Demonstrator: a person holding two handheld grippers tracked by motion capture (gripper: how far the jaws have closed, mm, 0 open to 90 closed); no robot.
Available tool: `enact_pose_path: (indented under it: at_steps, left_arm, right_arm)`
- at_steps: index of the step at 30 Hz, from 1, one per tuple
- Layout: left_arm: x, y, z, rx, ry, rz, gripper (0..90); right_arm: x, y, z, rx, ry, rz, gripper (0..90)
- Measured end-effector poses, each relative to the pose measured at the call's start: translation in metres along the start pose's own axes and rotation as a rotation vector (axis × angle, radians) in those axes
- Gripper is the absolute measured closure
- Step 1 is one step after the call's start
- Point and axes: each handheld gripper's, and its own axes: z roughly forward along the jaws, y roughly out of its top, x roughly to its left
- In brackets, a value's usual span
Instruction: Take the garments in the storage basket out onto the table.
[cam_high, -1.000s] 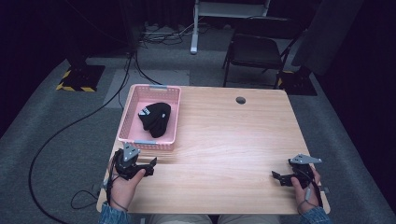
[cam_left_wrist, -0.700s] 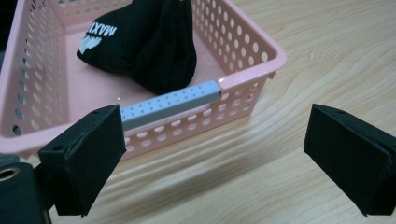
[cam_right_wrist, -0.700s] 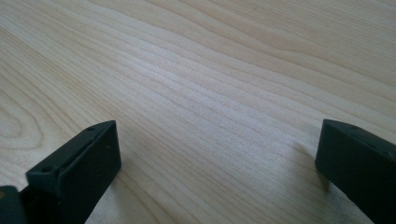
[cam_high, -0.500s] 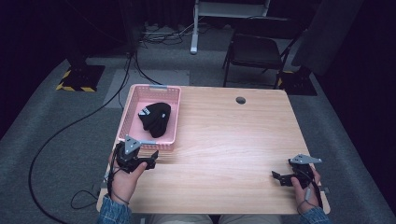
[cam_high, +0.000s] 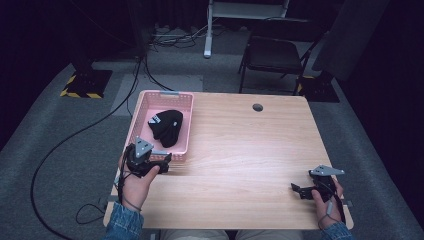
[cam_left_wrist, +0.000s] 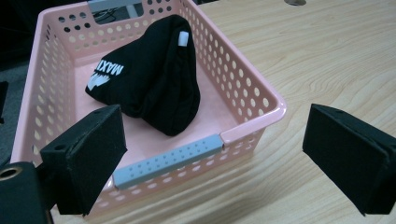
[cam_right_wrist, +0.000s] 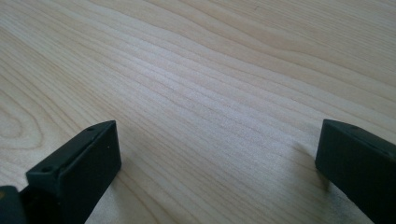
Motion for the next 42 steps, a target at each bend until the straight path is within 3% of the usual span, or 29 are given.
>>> enact_pose_path:
  at_steps: [18,42]
  left_arm:
    - [0.008,0.033,0.018,0.002,0.005,0.032,5.8]
    - [0.019,0.068,0.044,0.002,0.001,0.031,5.7]
  right_arm:
    - [0.0,0.0,0.0,0.0,0.0,0.0,0.1]
    - [0.0,0.0,0.0,0.0,0.0,0.0,0.2]
